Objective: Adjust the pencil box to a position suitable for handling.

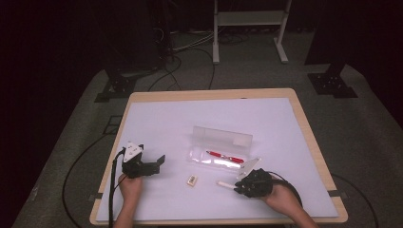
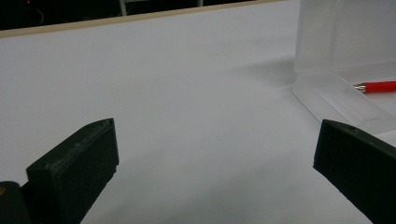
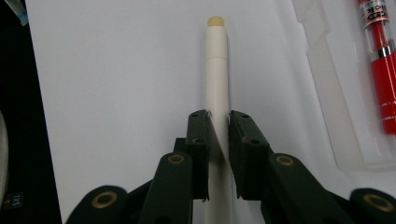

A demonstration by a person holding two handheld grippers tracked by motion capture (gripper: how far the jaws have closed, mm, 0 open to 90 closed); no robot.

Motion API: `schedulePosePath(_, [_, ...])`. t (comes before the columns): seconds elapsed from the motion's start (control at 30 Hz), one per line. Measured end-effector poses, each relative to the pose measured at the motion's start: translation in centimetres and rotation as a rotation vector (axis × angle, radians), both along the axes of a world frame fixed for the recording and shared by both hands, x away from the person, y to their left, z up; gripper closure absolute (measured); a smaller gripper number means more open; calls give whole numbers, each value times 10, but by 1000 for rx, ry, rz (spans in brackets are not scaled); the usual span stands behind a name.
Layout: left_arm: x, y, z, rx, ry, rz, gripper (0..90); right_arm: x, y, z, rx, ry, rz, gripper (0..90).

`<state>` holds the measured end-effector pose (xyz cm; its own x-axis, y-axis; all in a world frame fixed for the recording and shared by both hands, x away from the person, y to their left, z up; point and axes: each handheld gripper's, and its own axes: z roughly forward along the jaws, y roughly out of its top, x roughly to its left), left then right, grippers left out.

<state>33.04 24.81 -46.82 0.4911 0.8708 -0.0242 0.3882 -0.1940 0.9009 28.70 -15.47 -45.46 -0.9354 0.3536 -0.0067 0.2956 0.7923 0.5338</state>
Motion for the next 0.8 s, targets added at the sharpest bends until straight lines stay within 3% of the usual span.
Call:
schedulePosePath(0.4, [0,0,0,-1,-1,0,0,-1,0,2,17,-4,-1,782])
schedulePosePath(0.8, [0,0,0,-2,-1,1,0,4,0,26,64,-43,1,782])
